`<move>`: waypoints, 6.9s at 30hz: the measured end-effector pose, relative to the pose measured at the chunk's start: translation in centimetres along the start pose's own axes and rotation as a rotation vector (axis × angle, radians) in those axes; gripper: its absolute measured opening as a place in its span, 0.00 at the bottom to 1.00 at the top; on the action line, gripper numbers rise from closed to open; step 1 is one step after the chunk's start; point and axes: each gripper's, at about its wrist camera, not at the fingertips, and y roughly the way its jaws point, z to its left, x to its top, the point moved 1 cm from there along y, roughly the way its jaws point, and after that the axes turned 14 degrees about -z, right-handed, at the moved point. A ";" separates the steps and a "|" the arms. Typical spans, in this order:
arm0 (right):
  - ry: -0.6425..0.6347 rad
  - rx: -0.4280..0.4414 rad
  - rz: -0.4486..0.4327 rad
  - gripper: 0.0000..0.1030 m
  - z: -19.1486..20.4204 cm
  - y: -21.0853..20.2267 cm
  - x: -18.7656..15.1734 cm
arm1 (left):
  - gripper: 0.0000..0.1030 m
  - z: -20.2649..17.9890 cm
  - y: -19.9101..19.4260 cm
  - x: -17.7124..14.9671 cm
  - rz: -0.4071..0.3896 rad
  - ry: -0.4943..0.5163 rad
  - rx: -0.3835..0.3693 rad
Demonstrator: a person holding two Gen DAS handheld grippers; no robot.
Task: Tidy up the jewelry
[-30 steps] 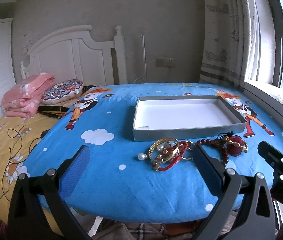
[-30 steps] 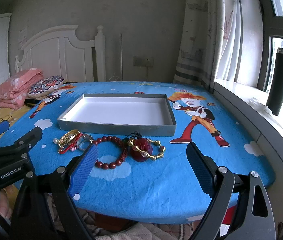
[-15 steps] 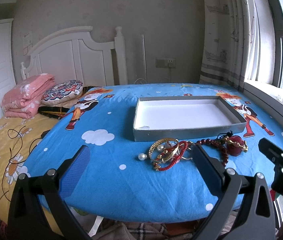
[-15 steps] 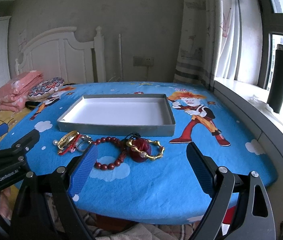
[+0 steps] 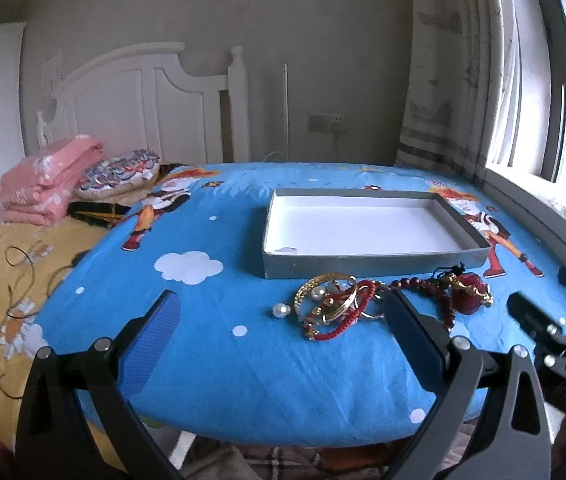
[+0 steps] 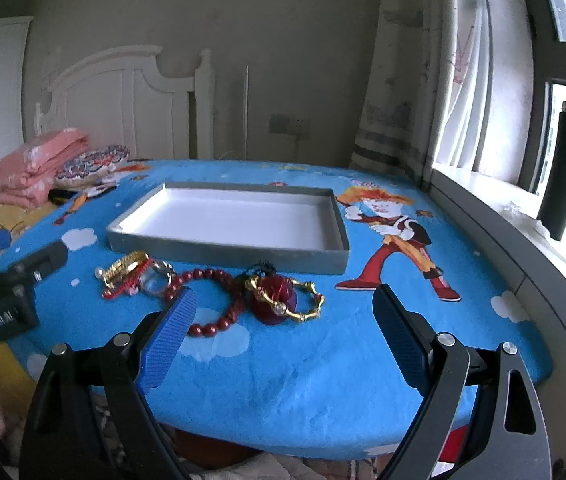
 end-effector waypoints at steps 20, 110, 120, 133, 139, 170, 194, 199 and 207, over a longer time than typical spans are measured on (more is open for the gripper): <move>0.052 0.036 0.035 0.72 -1.7 4.6 -2.3 | 0.57 -2.2 7.6 -3.8 0.105 0.138 -0.122; -0.186 0.025 -0.136 0.10 0.0 3.5 -0.3 | 0.07 -3.4 4.4 -2.7 -0.002 0.215 -0.170; -0.165 0.001 -0.219 0.10 -0.9 2.2 2.8 | 0.07 -5.0 3.1 -1.3 -0.063 0.264 -0.179; -0.080 0.063 -0.185 0.10 1.2 2.1 2.9 | 0.05 -4.4 1.6 0.1 -0.124 0.138 -0.172; -0.090 0.082 -0.159 0.10 1.6 1.7 2.2 | 0.18 -2.0 1.5 -0.9 -0.068 0.097 -0.191; -0.111 0.115 -0.106 0.10 3.7 2.8 1.1 | 0.39 0.7 5.5 -2.8 0.097 0.011 -0.207; -0.086 0.124 -0.079 0.11 2.9 3.5 -0.2 | 0.22 -3.4 7.1 -6.0 0.115 0.102 -0.251; -0.092 0.133 -0.080 0.11 3.2 3.4 -0.3 | 0.23 -3.3 7.2 -6.1 0.107 0.123 -0.243; -0.094 0.147 -0.104 0.11 3.5 2.7 0.2 | 0.05 -2.4 6.1 -4.9 0.060 0.109 -0.212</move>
